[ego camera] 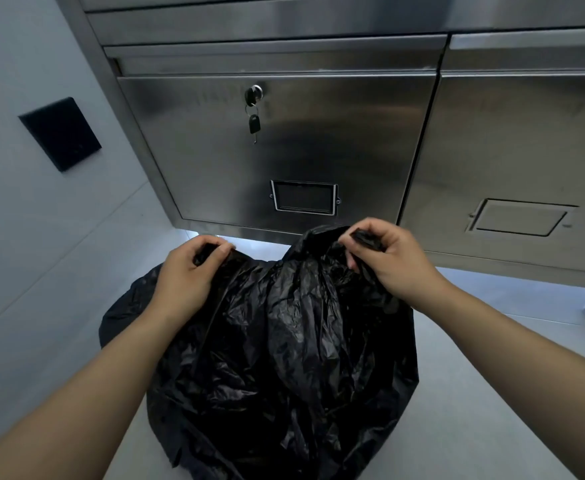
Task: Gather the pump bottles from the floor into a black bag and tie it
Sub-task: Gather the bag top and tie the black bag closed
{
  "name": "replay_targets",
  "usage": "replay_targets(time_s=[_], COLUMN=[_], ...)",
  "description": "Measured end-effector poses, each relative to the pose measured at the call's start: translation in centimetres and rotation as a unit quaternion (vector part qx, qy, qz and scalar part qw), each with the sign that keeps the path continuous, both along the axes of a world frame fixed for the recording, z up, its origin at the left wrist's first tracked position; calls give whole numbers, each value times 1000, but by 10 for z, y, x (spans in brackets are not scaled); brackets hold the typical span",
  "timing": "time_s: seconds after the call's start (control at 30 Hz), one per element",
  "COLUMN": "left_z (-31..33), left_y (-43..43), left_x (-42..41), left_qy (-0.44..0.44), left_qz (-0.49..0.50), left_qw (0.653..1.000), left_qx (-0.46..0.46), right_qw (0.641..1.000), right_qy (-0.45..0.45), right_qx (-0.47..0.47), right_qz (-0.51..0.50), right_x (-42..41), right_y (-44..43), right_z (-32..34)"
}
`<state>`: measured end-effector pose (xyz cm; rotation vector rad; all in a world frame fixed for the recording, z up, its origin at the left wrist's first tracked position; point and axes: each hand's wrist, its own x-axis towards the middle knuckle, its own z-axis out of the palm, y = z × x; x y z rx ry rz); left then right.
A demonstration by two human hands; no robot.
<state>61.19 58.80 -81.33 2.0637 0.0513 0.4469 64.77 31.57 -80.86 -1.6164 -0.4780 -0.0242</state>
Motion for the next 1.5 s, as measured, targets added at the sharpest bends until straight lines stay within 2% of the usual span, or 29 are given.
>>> replay_targets(time_s=[0.17, 0.37, 0.57, 0.67, 0.83, 1.07, 1.2, 1.37, 1.5], left_z=[8, 19, 10, 0, -9, -11, -11, -18, -17], left_y=[-29, -54, -51, -53, -49, -28, -17, 8, 7], left_x=[1, -4, -8, -8, -8, -20, -18, -13, -9], left_qy=[-24, -29, 21, 18, 42, 85, 101, 121, 117], left_qz=[-21, -87, -150, -155, -131, -140, -132, -85, -100], left_qw=[997, 991, 980, 981, 985, 985, 984, 981, 983], left_qx=[-67, -103, -128, -119, -102, -51, -64, -130, -104], right_qw=[996, 993, 972, 982, 991, 976, 969, 967, 964], right_qy=[24, 56, 154, 116, 93, -6, -55, -23, -40], right_qx=[78, 57, 51, -10, -38, -213, -242, -252, -261], right_qz=[44, 89, 168, 146, 93, 44, -13, -32, -41], right_x=[-6, -8, -13, -12, -7, -11, -9, -4, -1], right_y=[29, 38, 34, 30, 20, -19, -33, -50, -48], right_z=[5, 6, -2, -3, -2, -23, -26, -30, -27])
